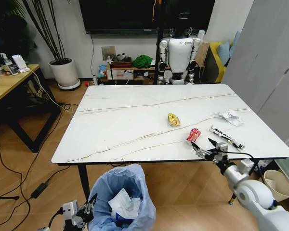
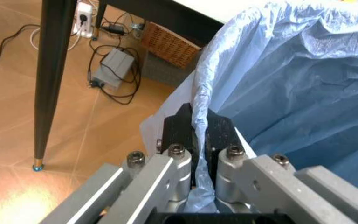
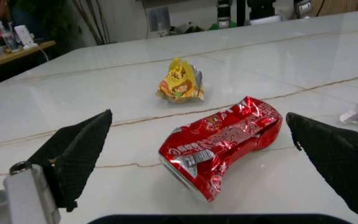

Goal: Pick up the trash bin and place the trash from the table into it.

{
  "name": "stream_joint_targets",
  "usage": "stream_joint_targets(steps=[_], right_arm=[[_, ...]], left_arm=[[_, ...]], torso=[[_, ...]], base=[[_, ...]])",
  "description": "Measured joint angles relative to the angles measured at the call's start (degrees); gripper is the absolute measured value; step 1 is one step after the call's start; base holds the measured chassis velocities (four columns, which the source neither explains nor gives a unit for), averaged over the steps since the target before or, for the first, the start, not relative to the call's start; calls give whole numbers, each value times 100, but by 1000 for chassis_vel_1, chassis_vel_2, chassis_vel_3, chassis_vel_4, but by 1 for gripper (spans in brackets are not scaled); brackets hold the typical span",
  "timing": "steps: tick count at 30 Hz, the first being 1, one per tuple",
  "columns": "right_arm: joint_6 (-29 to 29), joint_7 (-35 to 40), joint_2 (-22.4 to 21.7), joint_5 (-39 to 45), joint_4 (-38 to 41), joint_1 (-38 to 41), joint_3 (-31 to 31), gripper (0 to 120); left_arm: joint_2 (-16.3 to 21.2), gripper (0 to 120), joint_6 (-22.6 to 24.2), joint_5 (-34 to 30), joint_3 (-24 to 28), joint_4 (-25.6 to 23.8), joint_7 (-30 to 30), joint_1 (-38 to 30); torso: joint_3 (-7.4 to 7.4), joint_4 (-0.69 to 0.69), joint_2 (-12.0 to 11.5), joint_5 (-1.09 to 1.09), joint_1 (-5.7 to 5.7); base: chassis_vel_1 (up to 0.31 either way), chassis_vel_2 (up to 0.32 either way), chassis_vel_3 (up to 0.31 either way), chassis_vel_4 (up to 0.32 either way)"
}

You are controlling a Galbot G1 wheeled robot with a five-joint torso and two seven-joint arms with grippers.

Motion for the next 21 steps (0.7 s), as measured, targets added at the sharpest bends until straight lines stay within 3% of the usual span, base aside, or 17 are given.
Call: stream_joint_targets(steps=[5,8,12,21], right_arm=[[-78,453,-46,156,-25,253,-353,100],[-156,1157,-15,398,-56,688,-960,100],[-234,1688,84,506,-62,927,-1293,100],[-481,2488,228,211,-155,984,-1328,100]], left_arm=[[-39,0,0,30,-5,2,1,-2],[-84,0,0,59,-62,2,2,32],[-121,0,-1,68,-108,-17,2,51],[-156,0,-12,72,-155,-45,7,61]], torso=[[0,0,0,0,0],[0,0,0,0,0],[0,0,0,1,0],[0,-1,0,0,0]], base=[[0,0,0,0],[0,0,0,0],[0,0,0,0],[0,0,0,0]])
